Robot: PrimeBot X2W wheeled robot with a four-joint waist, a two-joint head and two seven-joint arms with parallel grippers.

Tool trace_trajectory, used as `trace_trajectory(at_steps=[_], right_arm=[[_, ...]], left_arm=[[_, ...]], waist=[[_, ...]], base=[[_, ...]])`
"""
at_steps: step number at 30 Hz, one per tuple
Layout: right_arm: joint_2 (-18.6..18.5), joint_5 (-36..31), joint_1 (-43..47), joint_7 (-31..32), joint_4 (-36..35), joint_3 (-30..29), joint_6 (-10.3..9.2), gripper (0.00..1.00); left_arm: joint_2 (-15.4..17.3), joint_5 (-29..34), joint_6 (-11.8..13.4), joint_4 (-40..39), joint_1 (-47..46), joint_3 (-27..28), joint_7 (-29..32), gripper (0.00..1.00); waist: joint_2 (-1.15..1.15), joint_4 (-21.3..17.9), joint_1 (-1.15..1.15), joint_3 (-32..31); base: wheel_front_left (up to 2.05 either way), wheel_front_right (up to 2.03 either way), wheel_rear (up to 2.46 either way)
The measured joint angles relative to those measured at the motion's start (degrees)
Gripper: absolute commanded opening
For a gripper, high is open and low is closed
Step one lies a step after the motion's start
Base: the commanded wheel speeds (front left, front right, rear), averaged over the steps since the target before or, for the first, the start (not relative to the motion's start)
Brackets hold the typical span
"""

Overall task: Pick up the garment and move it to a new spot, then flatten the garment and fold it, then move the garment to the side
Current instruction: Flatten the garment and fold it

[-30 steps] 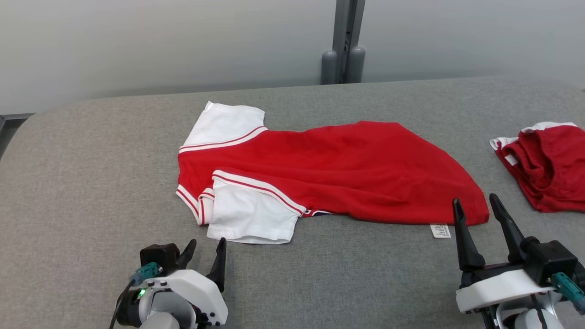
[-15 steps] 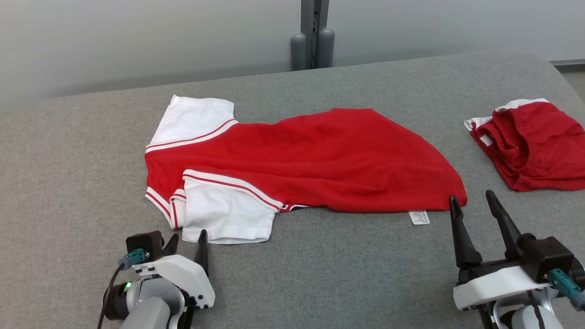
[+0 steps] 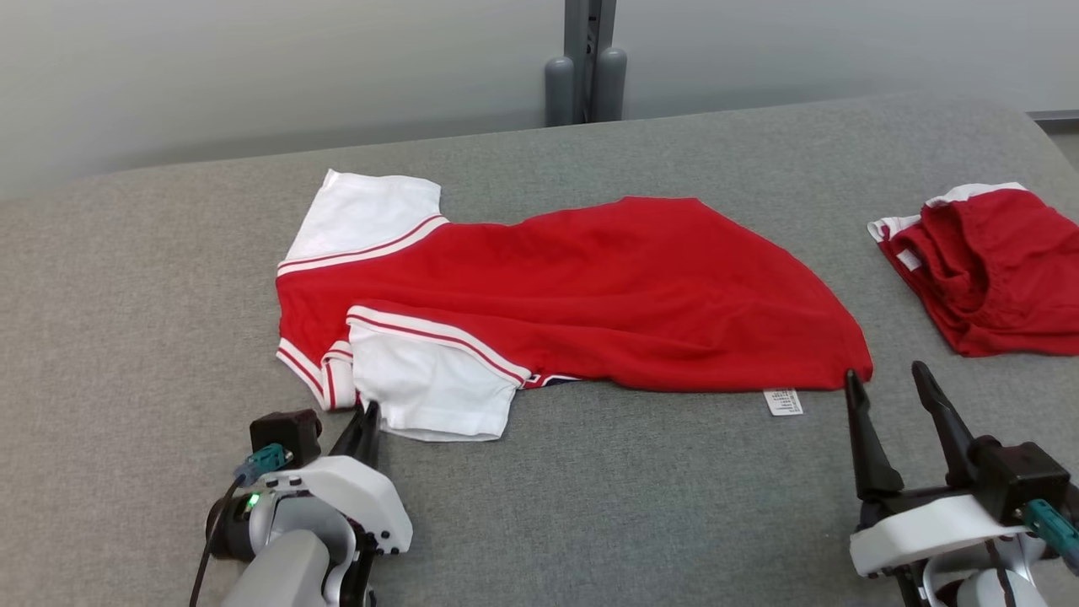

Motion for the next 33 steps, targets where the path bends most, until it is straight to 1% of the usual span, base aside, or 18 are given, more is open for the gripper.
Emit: trace_trajectory(at_steps=[3,6,13,20,26,33], right_arm=[[0.0,-0.3,0.5,0.0,2.1,-1.9,0.0,1.0],[0.0,-0.3,1.1,0.0,4.8,-3.9,0.0,1.0],[0.0,0.3,0.7,0.0,10.9,-7.2,0.0,1.0],[0.0,0.3,-0.8,0.0,15.1,-8.6,0.0,1.0],[0.0,0.3,-2.6,0.0,17.6,-9.6,-0.01,1.0],[0.0,-1.6,-6.9,0.5,26.2,-9.5,0.0,1.0]], left_arm=[[0.1,0.4,0.1,-3.6,0.2,0.6,-0.6,0.0],[1.3,2.5,1.2,-12.2,2.1,2.9,-0.7,0.0],[2.2,6.2,3.2,-31.0,12.8,7.0,-0.7,0.0],[2.7,7.8,4.6,-43.7,19.8,6.7,-0.4,0.0],[3.9,8.4,6.7,-50.3,22.9,6.9,1.5,0.0],[3.9,7.5,7.3,-49.4,24.0,7.0,2.5,0.0]], waist=[[0.0,0.7,0.0,0.0],[0.0,1.5,0.0,0.0],[0.0,3.7,0.0,0.1],[0.0,6.1,0.0,0.1],[0.0,8.0,0.0,0.3],[0.0,9.3,0.0,0.8]], base=[[0.0,0.0,0.0],[0.0,0.0,0.0],[0.0,0.0,0.0],[0.0,0.0,0.0],[0.0,0.0,0.0],[0.0,0.0,0.0]])
